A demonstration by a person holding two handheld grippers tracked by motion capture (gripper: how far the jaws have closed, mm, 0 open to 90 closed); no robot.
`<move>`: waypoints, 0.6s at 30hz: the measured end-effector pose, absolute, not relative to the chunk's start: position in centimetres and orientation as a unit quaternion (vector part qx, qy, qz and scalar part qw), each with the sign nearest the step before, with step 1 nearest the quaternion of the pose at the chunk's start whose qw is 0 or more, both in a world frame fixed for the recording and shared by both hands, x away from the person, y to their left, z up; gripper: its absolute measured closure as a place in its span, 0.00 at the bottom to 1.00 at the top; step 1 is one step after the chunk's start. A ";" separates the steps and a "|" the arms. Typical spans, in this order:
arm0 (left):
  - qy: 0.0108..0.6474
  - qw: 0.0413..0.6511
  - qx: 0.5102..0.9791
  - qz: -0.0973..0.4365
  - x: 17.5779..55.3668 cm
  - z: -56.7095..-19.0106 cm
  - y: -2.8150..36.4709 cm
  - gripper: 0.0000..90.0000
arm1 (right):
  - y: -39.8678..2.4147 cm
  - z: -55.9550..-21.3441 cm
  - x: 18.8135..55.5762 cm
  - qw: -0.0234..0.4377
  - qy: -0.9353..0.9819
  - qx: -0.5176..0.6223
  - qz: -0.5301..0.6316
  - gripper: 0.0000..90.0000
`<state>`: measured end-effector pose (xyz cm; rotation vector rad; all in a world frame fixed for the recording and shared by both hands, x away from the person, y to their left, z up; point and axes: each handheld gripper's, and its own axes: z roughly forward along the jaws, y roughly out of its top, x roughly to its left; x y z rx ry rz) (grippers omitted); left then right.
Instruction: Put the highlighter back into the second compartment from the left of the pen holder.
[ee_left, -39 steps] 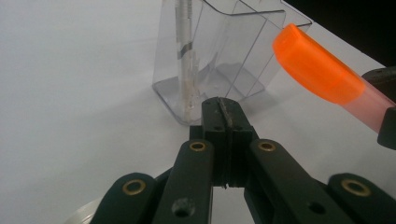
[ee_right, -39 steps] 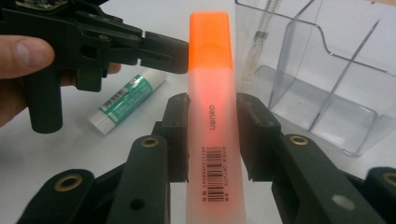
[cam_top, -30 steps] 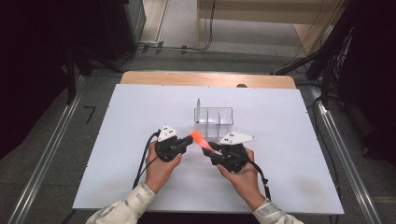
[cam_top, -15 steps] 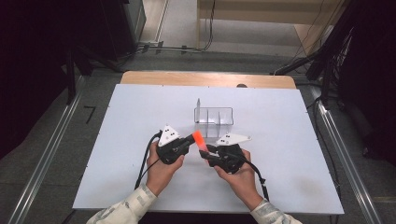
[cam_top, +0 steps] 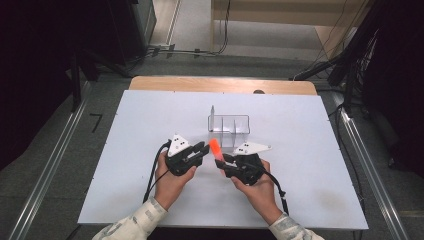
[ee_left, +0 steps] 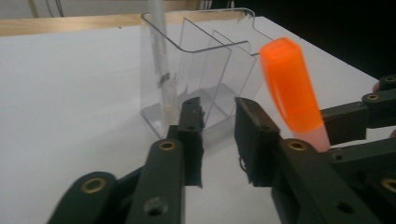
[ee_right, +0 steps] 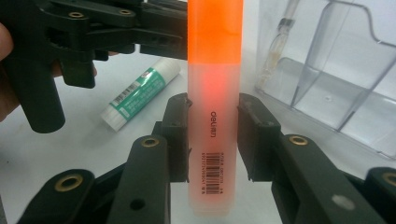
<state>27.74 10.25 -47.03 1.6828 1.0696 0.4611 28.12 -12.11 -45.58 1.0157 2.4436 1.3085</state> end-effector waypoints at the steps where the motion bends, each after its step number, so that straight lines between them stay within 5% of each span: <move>1: 0.449 0.518 0.700 0.200 27.7 -47.0 10.4 0.71 | -12.2 -45.5 28.2 0.095 0.823 0.343 0.442 0.72; 9: 0.470 0.506 0.684 0.233 27.7 -47.2 11.3 0.39 | -12.9 -45.2 28.5 0.099 0.815 0.353 0.448 0.72; 18: 0.481 0.497 0.680 0.243 27.5 -47.4 12.5 0.37 | -13.3 -45.0 28.7 0.101 0.811 0.357 0.452 0.72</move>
